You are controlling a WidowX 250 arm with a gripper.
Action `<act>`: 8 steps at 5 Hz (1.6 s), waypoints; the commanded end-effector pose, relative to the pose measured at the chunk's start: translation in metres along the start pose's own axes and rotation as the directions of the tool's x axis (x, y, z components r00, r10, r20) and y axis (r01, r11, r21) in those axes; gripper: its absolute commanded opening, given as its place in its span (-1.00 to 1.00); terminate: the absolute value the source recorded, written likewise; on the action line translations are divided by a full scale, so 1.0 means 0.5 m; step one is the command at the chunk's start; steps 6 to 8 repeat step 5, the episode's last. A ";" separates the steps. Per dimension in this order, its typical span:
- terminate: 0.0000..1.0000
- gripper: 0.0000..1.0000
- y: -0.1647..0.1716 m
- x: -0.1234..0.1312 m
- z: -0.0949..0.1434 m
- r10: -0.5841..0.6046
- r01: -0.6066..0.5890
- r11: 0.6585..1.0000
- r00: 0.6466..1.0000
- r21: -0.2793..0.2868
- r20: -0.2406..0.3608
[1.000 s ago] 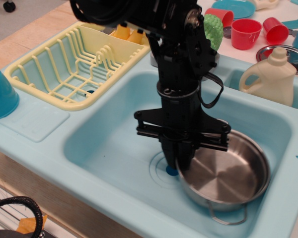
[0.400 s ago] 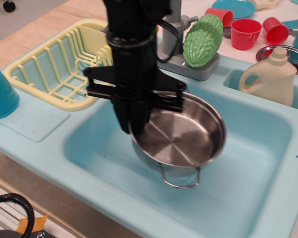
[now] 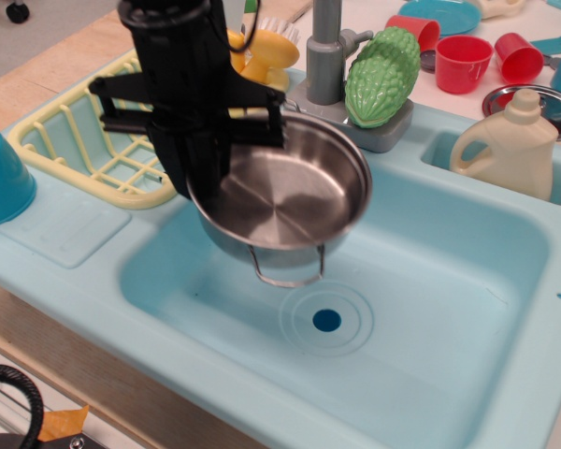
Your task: Put pot or pan from sink into drying rack
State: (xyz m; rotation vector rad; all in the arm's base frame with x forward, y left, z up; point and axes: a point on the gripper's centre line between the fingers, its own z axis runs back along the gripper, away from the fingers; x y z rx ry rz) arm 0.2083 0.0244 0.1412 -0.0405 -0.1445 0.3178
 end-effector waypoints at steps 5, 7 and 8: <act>1.00 -1.00 0.172 0.111 0.040 0.195 -0.188 0.980 0.972 -0.063 0.132; 1.00 -1.00 0.172 0.111 0.040 0.195 -0.188 0.980 0.972 -0.063 0.132; 1.00 -1.00 0.172 0.111 0.040 0.195 -0.188 0.980 0.972 -0.063 0.132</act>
